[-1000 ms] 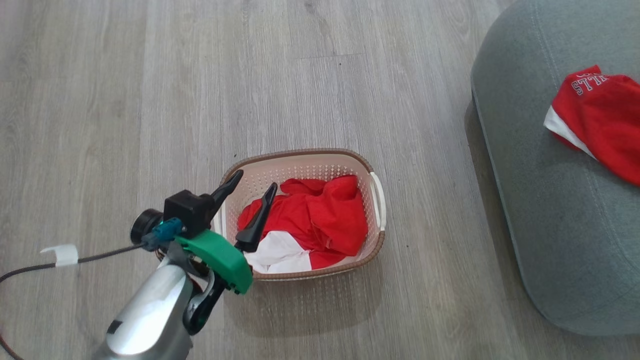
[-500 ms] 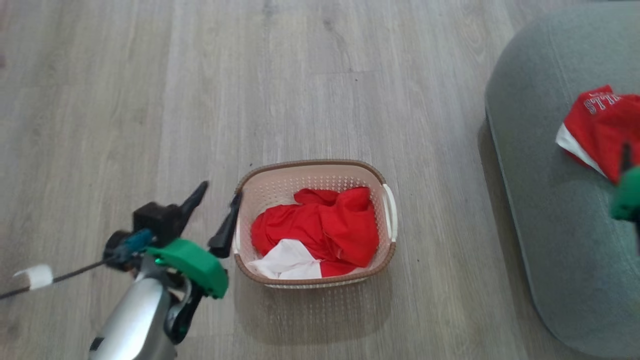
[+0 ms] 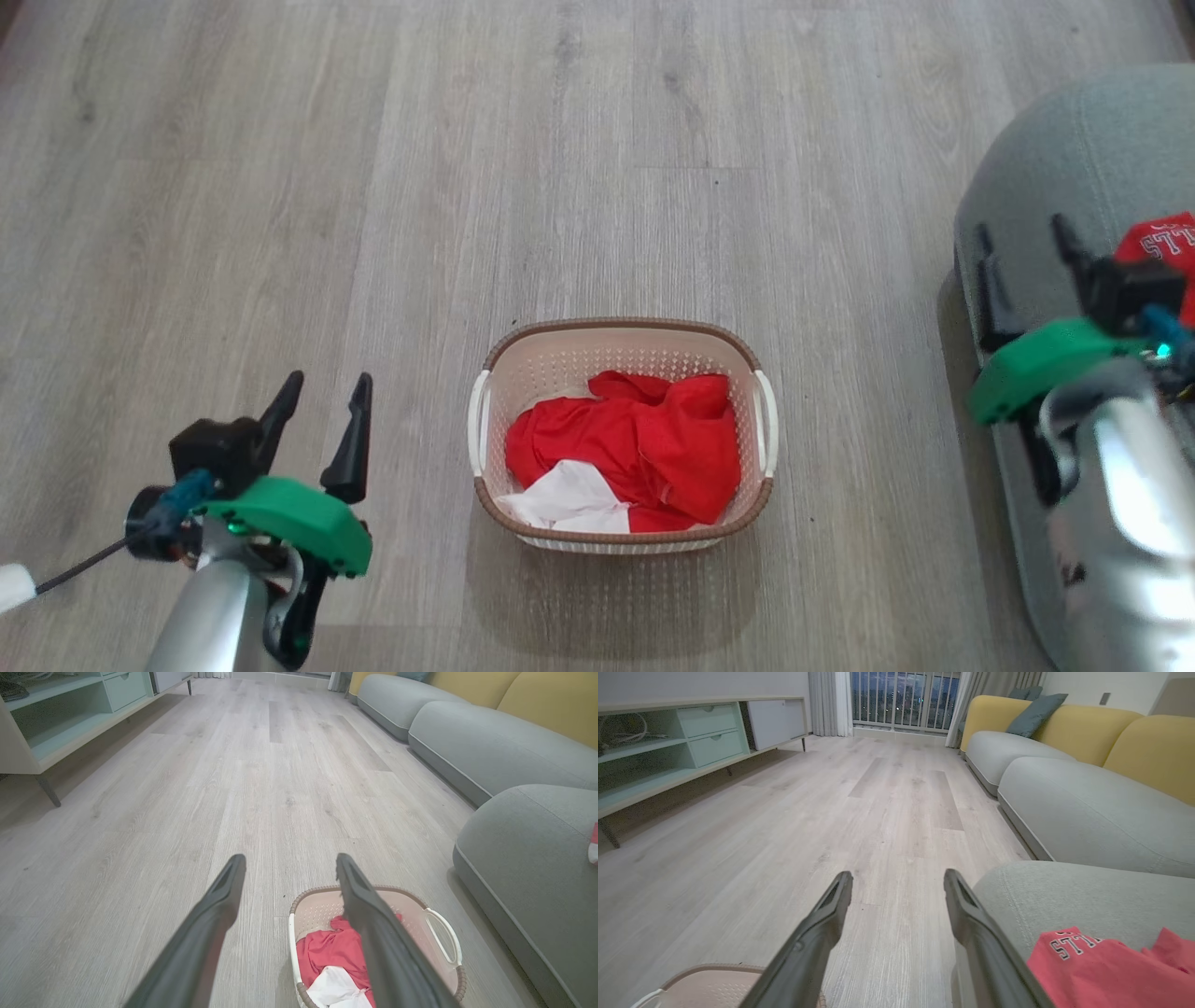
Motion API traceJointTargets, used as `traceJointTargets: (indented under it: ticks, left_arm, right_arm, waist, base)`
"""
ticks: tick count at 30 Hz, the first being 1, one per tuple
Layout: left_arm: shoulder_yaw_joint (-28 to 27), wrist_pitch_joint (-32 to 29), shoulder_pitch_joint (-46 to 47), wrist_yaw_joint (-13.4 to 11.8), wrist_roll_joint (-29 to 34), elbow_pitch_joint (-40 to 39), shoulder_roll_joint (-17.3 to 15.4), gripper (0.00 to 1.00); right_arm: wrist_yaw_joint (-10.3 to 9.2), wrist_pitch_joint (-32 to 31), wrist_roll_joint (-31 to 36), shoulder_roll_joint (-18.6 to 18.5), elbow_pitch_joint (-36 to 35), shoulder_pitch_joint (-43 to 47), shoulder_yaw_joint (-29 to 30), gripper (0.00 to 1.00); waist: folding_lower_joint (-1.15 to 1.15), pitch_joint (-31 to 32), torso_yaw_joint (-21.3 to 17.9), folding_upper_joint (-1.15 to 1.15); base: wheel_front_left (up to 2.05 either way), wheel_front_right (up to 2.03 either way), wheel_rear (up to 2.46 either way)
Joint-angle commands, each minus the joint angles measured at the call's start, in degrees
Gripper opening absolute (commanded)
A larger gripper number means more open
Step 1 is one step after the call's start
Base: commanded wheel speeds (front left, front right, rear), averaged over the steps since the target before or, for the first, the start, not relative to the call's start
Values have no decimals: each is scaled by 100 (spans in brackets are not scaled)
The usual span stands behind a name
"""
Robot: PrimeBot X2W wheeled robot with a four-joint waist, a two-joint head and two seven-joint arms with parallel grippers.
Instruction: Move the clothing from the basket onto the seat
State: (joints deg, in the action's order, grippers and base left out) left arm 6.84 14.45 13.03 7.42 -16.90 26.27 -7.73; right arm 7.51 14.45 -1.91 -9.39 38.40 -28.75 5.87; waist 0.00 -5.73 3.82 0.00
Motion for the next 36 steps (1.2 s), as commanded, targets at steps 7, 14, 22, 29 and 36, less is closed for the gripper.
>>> traceJointTargets:
  ticks: [7,14,22,29,36]
  left_arm:
    - [-699,55,-71,6,258,-470,33,100]
    - [-1026,55,-335,6,434,-722,131,100]
    - [-1208,55,-766,6,535,-1094,240,100]
    - [-1124,55,-984,6,606,-1237,275,100]
    - [-939,55,-1046,6,592,-1176,310,100]
  right_arm:
    - [-2,54,-363,70,-1258,671,-622,100]
    - [-2,54,-450,239,-1781,1256,-820,100]
    - [-2,54,-544,482,-2048,1734,-664,100]
    - [-2,54,-487,567,-2046,1949,-561,100]
    - [-2,54,-434,598,-2030,1957,-497,100]
  waist:
    - [0,103,94,0]
    - [0,211,100,0]
    - [0,300,32,0]
    - [0,315,13,0]
    - [0,282,6,0]
  base:
    - [0,0,0]
    - [0,0,0]
    - [0,0,0]
    - [0,0,0]
    - [0,0,0]
